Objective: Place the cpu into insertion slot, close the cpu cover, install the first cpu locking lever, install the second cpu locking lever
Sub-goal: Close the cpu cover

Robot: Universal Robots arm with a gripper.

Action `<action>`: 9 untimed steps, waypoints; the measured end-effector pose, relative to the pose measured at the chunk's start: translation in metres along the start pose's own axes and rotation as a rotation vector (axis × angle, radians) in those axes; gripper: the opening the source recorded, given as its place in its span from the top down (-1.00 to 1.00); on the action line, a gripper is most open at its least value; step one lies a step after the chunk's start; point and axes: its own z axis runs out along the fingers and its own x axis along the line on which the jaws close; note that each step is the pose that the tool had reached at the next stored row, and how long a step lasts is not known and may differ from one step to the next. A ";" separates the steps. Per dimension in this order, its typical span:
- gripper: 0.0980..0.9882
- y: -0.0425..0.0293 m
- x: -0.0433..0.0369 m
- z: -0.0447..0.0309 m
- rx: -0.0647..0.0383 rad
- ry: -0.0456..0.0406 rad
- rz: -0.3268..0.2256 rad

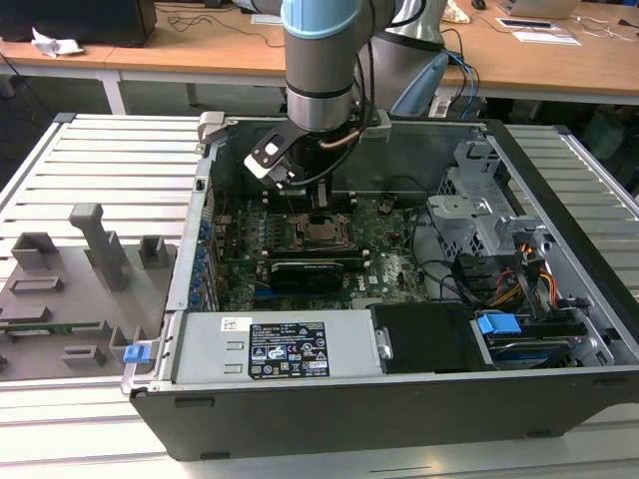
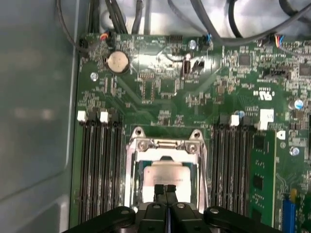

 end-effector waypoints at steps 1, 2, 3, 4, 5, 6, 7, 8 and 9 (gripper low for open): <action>0.98 -0.0025 0.0001 0.0004 0.000 0.0000 0.000; 0.98 -0.0043 0.0001 0.0010 0.000 -0.0001 0.000; 0.98 -0.0059 0.0001 0.0018 0.000 0.0000 0.000; 0.98 -0.0074 0.0002 0.0026 0.000 0.0001 0.000; 0.98 -0.0089 0.0001 0.0044 0.000 -0.0001 0.000; 0.98 -0.0095 0.0001 0.0059 0.000 0.0000 0.000; 0.98 -0.0098 0.0001 0.0070 0.000 0.0000 -0.001; 0.98 -0.0101 0.0000 0.0083 0.000 0.0000 -0.001; 0.98 -0.0102 0.0000 0.0095 0.000 0.0000 -0.001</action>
